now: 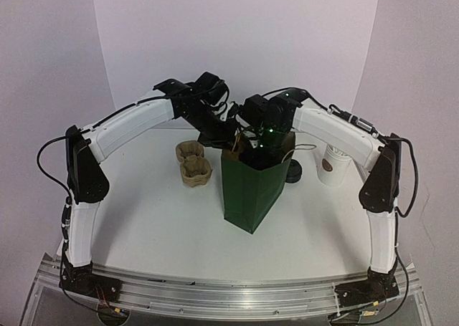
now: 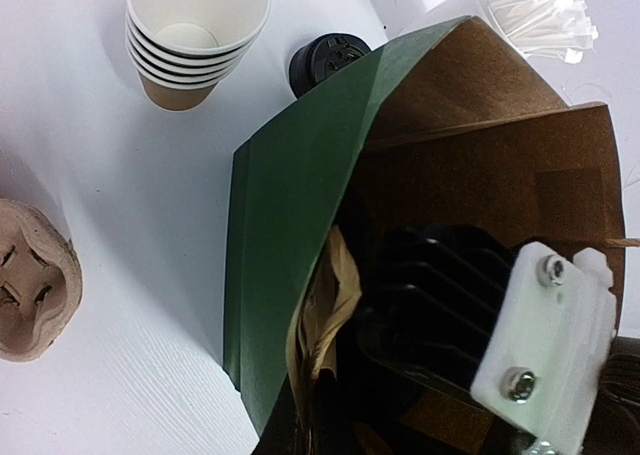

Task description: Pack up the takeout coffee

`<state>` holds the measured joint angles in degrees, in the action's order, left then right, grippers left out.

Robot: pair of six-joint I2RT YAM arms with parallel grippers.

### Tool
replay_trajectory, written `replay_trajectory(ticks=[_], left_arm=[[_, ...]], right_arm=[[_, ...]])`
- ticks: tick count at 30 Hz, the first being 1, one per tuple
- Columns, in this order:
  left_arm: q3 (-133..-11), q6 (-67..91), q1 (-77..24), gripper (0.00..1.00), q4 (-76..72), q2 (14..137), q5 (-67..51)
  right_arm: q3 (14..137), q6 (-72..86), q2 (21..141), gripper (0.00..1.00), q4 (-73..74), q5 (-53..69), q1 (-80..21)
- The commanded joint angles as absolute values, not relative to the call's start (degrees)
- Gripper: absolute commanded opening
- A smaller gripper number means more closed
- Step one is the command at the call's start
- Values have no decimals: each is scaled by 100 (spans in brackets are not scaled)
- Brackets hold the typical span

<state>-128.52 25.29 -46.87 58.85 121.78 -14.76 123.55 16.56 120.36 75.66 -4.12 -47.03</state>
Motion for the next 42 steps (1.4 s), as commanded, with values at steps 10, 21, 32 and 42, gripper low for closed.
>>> replay_trajectory(ticks=[10, 21, 32, 42], left_arm=[[-12982, 2411, -4772, 0, 5473, 11899, -1518], [-13115, 2408, -4772, 0, 5498, 11984, -1456], [-13638, 2121, -4773, 0, 5859, 12107, -866], [-13595, 2187, -4773, 0, 5602, 12078, -1082]], right_arm=[[11758, 1473, 12375, 77, 9094, -355, -4857], [11670, 1424, 12323, 77, 8959, -359, -4859], [11357, 1328, 12078, 77, 8819, -520, -4860], [11136, 1294, 12168, 77, 8697, -682, -4863]])
